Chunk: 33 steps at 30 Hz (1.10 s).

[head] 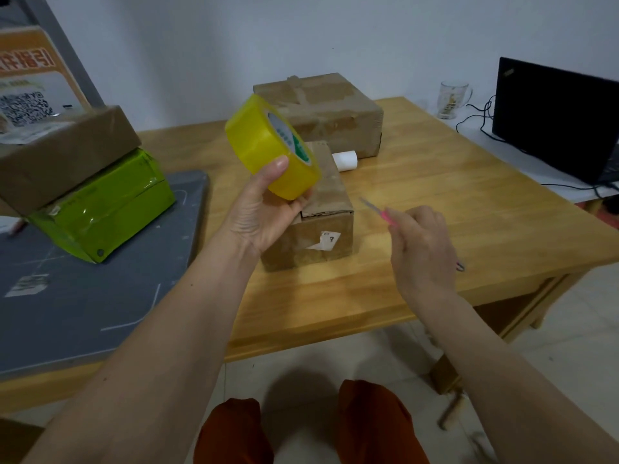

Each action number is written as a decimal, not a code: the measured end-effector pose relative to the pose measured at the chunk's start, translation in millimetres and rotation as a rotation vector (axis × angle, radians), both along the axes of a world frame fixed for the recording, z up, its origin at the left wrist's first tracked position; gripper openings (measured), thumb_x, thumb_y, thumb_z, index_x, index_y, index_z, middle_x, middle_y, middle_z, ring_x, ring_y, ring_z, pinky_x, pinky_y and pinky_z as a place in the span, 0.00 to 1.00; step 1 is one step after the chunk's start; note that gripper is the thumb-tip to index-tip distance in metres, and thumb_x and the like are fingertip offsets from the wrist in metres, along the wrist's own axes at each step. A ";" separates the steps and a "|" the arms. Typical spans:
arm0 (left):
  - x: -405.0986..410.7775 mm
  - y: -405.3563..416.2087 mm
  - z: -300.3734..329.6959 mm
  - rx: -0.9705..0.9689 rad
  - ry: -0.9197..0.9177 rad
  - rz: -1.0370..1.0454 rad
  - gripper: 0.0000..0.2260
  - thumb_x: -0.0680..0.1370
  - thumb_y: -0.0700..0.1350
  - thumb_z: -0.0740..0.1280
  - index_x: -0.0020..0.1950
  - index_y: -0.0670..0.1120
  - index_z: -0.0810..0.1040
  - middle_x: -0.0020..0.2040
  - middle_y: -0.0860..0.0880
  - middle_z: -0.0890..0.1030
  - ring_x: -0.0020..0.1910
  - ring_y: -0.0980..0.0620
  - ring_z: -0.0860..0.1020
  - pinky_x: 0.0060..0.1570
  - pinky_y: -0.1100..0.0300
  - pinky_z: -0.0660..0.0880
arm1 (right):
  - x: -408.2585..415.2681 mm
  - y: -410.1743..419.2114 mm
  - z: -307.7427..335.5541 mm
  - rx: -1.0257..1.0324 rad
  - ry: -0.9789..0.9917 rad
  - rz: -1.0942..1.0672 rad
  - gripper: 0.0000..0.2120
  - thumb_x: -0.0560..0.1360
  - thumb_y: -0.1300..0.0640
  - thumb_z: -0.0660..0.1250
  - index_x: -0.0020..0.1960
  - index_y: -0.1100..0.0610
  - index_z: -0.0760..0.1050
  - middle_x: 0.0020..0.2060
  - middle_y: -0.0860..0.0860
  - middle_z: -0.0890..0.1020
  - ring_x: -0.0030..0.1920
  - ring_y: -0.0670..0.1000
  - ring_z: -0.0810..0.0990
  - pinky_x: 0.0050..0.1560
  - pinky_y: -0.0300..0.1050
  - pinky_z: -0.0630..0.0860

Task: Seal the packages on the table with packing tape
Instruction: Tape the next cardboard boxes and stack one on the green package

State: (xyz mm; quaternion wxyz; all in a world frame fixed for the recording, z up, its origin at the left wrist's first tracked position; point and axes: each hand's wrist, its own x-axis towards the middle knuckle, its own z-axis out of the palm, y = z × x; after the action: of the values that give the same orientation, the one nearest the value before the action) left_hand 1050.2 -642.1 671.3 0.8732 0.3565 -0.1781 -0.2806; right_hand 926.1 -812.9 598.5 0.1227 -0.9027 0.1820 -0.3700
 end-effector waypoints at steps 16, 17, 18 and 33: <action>9.6 38.9 6.2 0.093 -0.124 0.210 0.51 0.53 0.50 0.85 0.73 0.47 0.68 0.67 0.45 0.76 0.64 0.45 0.76 0.56 0.52 0.76 | 79.9 29.6 13.8 0.099 0.213 0.478 0.22 0.82 0.45 0.53 0.73 0.51 0.69 0.73 0.48 0.69 0.76 0.49 0.58 0.74 0.45 0.56; 10.1 42.8 4.1 0.103 -0.122 0.221 0.51 0.53 0.50 0.85 0.73 0.48 0.68 0.68 0.45 0.76 0.65 0.45 0.76 0.56 0.52 0.76 | 83.2 31.1 10.8 0.203 0.157 0.484 0.20 0.82 0.47 0.54 0.71 0.52 0.72 0.71 0.47 0.72 0.72 0.48 0.61 0.71 0.42 0.59; 10.6 46.5 2.6 0.112 -0.122 0.227 0.51 0.53 0.50 0.85 0.73 0.48 0.68 0.69 0.46 0.75 0.65 0.45 0.76 0.56 0.52 0.76 | 85.2 33.1 8.8 0.289 0.098 0.472 0.19 0.82 0.48 0.55 0.69 0.52 0.74 0.68 0.47 0.74 0.68 0.46 0.63 0.67 0.38 0.60; 18.3 43.3 20.1 0.097 -0.125 0.268 0.42 0.61 0.45 0.77 0.74 0.47 0.67 0.63 0.47 0.77 0.59 0.47 0.78 0.53 0.54 0.77 | 93.8 42.5 53.7 -0.070 0.425 0.387 0.35 0.66 0.26 0.61 0.58 0.51 0.77 0.55 0.47 0.74 0.59 0.51 0.69 0.63 0.51 0.66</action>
State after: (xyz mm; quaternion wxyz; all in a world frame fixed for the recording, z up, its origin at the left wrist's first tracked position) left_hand 1068.5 -598.8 691.4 0.8719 0.4353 -0.1693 -0.1472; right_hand 1020.0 -770.4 652.1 0.1190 -0.9816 0.0154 -0.1484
